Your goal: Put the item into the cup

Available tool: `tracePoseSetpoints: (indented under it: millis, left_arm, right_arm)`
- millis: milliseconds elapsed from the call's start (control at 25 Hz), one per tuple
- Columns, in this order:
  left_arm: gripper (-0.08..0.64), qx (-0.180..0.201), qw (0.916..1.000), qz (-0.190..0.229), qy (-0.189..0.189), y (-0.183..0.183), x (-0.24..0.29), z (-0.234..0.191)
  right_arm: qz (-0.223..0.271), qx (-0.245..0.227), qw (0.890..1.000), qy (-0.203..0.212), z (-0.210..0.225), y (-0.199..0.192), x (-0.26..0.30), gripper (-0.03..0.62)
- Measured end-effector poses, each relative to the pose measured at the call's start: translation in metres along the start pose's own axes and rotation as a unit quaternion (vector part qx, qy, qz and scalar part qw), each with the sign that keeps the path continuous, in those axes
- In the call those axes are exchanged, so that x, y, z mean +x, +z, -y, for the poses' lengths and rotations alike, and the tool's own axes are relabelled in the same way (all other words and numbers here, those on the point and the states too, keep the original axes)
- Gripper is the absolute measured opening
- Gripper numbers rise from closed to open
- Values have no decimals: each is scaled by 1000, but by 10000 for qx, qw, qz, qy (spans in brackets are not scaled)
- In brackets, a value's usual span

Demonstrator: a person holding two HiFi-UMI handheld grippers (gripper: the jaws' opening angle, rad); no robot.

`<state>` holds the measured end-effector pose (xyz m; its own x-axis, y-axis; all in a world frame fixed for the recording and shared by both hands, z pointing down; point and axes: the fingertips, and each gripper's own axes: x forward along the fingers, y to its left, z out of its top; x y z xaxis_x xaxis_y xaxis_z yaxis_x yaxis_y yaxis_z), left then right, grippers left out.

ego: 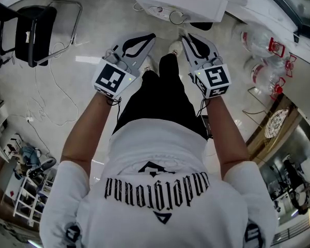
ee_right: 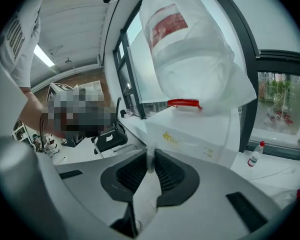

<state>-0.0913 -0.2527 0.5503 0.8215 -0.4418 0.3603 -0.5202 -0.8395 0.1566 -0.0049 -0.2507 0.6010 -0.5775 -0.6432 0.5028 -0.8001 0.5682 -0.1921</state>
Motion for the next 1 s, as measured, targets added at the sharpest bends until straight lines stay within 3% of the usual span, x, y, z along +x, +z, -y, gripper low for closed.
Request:
tracePoseSetpoints:
  millis: [600,840,1000]
  left_arm:
    - [17,-182,9998,-109,8,-80,66,-36]
    - [17,2,9994,-315,-111,-108,84,-47]
    - [17,-89,9993,-321,-164,-117,94,-51]
  right_arm:
    - [-595,-12,9982,-64,48,-91,64,54]
    - [-824,104,9965,-58,60,-122,88,54]
    - [-962,77,9953,-36,69,-140,101,54]
